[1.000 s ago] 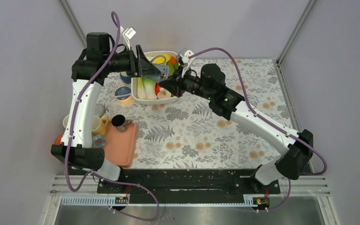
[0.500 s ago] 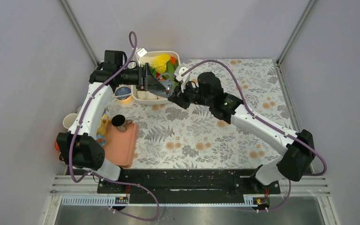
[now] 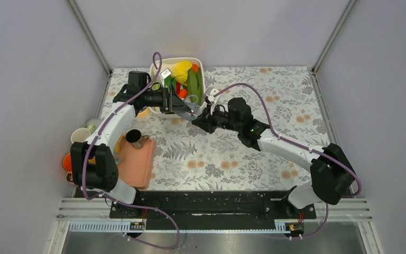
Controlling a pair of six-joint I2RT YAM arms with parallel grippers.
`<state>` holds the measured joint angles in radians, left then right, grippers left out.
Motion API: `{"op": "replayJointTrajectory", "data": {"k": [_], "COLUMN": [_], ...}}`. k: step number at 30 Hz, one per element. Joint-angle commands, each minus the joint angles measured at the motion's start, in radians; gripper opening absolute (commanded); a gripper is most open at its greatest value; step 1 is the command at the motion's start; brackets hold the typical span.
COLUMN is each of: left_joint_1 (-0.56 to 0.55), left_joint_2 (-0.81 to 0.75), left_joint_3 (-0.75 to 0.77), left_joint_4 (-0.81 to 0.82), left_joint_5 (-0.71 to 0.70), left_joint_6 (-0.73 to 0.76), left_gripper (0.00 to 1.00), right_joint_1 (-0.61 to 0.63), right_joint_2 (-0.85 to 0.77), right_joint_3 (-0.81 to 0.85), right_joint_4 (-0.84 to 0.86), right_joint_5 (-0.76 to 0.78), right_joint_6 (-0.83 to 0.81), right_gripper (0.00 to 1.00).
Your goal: Turn the mug right side up
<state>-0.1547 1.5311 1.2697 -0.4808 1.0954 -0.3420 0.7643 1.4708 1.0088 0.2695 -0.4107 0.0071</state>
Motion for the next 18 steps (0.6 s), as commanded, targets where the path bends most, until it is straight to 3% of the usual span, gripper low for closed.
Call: {"op": "replayJointTrajectory", "data": {"k": [1,7,18], "left_joint_1": [-0.021,-0.025,-0.031], "left_joint_2": [0.011,0.033,0.135], "left_joint_3": [-0.046,-0.155,-0.210], "left_joint_4": [0.159,0.343,0.519], "left_joint_5": [-0.017,-0.013,0.004], "left_joint_6": [-0.064,-0.209,-0.367], "left_gripper": [0.00,0.00,0.00], "right_joint_1": [-0.014,-0.018,-0.019], "right_joint_2": [0.023,0.073,0.183], "right_joint_3": [-0.031,-0.099,-0.081], "right_joint_4": [0.305,0.464,0.578], "right_joint_5": [0.028,0.066,0.118], "right_joint_6": [0.155,0.294,0.418], "right_gripper": [0.12,0.25,0.38]}}
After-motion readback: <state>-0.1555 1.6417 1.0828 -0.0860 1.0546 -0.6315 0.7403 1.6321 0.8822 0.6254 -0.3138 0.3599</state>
